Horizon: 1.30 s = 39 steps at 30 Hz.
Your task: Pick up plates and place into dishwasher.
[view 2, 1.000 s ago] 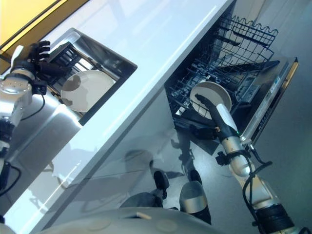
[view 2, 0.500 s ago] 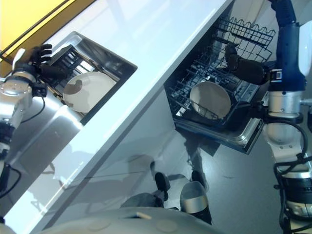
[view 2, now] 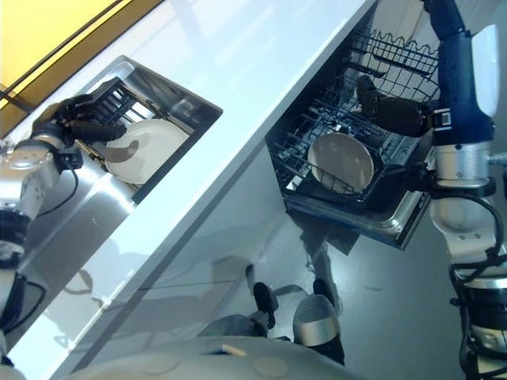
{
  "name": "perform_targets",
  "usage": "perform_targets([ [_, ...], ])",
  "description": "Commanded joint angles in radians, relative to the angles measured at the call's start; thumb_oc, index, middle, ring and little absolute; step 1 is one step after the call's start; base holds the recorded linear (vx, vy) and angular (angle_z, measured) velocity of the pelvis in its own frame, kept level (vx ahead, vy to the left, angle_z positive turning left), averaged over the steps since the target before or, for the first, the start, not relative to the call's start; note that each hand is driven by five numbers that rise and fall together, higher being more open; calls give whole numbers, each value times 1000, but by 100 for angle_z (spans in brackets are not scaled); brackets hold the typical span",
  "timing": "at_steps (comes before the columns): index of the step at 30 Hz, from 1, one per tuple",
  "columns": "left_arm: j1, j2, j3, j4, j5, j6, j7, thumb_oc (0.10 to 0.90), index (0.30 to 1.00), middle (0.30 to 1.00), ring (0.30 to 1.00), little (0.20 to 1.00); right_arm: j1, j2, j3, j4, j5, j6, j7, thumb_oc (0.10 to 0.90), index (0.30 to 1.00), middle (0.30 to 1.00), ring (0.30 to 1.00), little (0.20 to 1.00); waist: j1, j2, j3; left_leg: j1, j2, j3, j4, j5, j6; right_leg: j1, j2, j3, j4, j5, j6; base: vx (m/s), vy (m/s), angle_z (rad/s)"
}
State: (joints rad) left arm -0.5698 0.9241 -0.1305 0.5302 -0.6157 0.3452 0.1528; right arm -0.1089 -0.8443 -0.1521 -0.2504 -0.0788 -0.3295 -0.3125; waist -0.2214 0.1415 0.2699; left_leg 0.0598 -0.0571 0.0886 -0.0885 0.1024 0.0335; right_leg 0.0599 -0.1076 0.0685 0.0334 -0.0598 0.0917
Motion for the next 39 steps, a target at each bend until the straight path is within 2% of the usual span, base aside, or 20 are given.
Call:
perform_targets([
  [1, -13, 41, 138, 34, 8, -75, 53, 800, 900, 900, 900, 900, -73, -108, -94, -120, 33, -61, -1, 800, 900, 900, 900, 900, 17, 36, -133, 19, -91, -4, 76, -141, 8, -134, -19, -16, 68, 78, 52, 16, 95, -1],
  [4, -4, 34, 134, 43, 16, -53, 40, 800, 900, 900, 900, 900, -81, -119, -95, -125, 39, -53, 7, 800, 900, 900, 900, 900, 12, 44, -129, 18, -93, -2, 78, -141, 6, -138, -23, -12, 70, 80, 51, 12, 83, -1],
  [10, -9, 8, 130, 49, -13, -66, 41, 800, 900, 900, 900, 900, -109, -134, -77, -128, 32, -23, 13, 800, 900, 900, 900, 900, 12, 48, -120, 5, -94, 2, 83, -136, 0, -152, -31, -12, 75, 87, 51, -2, 61, 0],
  [22, -67, -46, 69, 48, -112, -143, 6, 800, 900, 900, 900, 900, -181, -168, -29, -104, 44, -6, 40, 800, 900, 900, 900, 900, -19, 64, -87, -16, -93, 28, 76, -124, -10, -189, -28, 16, 76, 97, 47, -9, 52, -5],
  [29, -126, -88, -10, 26, -45, -99, 66, 800, 900, 900, 900, 900, -238, -153, 23, -99, 23, 30, 28, 800, 900, 900, 900, 900, -23, 60, -64, -36, -92, 37, 93, -122, -10, -211, -33, 19, 92, 105, 43, -5, 2, -1],
  [39, -143, -102, -28, 59, -60, -74, 64, 800, 900, 900, 900, 900, -268, -149, 42, -90, -1, 42, 30, 800, 900, 900, 900, 900, -35, 64, -33, -60, -89, 54, 101, -121, -13, -245, -35, 25, 102, 113, 42, -25, 6, -6],
])
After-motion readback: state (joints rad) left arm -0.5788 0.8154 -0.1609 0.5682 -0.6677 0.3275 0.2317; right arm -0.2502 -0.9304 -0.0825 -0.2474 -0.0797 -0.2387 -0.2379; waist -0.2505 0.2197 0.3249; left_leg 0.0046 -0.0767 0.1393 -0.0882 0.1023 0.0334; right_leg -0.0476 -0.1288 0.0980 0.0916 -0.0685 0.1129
